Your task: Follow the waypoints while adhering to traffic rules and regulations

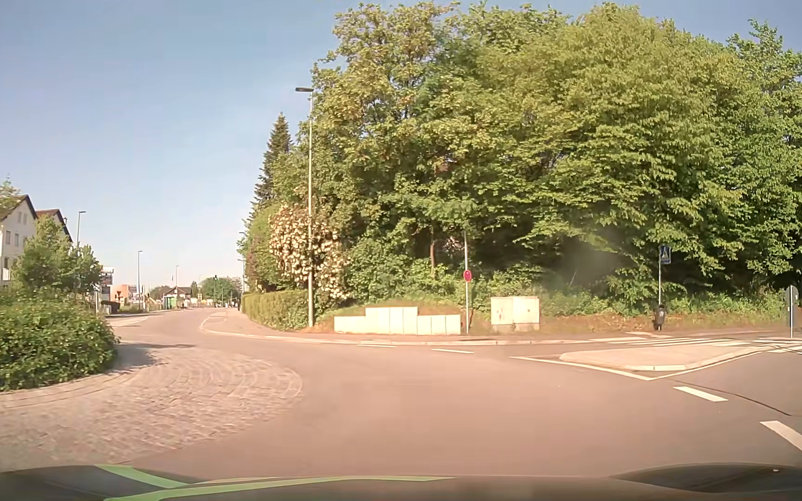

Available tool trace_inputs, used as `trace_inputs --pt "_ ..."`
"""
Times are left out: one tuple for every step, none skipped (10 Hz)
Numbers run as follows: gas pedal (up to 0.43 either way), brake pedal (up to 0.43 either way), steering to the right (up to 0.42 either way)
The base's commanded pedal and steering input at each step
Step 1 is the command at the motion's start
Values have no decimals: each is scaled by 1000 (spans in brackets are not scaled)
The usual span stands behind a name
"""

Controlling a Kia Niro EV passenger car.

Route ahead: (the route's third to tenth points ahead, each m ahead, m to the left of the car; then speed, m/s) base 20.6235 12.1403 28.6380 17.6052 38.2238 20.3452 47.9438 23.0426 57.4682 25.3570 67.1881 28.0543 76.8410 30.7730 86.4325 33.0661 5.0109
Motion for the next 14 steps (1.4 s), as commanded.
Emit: trace_inputs --pt "110 0 127" --pt "110 0 100" --pt "110 0 80" --pt "110 0 51" --pt "110 0 23" --pt "110 0 -5" --pt "110 0 -41" --pt "118 0 -77" --pt "118 0 -110" --pt "118 0 -146" --pt "118 0 -186" --pt "118 0 -219" --pt "118 0 -242" --pt "118 0 -266"
